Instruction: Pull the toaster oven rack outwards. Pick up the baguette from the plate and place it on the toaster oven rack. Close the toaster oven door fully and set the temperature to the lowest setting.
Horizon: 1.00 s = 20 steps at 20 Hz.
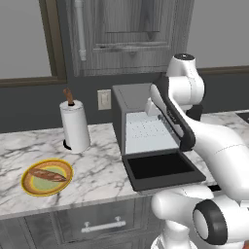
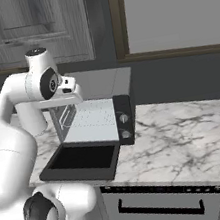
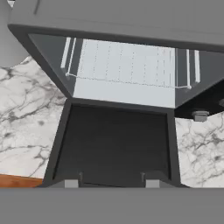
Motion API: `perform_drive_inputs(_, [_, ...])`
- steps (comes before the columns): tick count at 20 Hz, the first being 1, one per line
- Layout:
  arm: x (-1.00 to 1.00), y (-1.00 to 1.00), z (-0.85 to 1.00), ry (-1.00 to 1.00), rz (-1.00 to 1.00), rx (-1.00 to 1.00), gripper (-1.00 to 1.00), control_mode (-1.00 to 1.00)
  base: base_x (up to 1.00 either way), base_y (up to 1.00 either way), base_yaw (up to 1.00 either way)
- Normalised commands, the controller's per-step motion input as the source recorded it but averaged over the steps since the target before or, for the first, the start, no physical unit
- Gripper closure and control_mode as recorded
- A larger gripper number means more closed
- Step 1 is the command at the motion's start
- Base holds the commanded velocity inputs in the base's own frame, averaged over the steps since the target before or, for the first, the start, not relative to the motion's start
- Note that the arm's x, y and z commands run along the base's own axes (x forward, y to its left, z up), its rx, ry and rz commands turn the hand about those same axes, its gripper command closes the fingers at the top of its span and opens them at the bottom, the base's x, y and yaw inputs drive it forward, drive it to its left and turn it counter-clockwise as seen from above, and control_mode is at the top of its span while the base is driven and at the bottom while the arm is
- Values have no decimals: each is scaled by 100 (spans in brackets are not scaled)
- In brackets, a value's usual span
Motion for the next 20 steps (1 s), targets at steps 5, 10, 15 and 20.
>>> perform_drive_inputs(5, [-15, 0, -2, -11, 0, 0, -100, -100, 0, 0, 0])
perform_drive_inputs(10, [-32, 0, -13, -22, 0, 4, -100, -100, 0, 0, 0])
perform_drive_inputs(15, [-13, -4, -12, -19, 0, 8, -100, -100, 0, 0, 0])
perform_drive_inputs(20, [0, -12, -25, -15, -7, 2, -100, -100, 0, 0, 0])
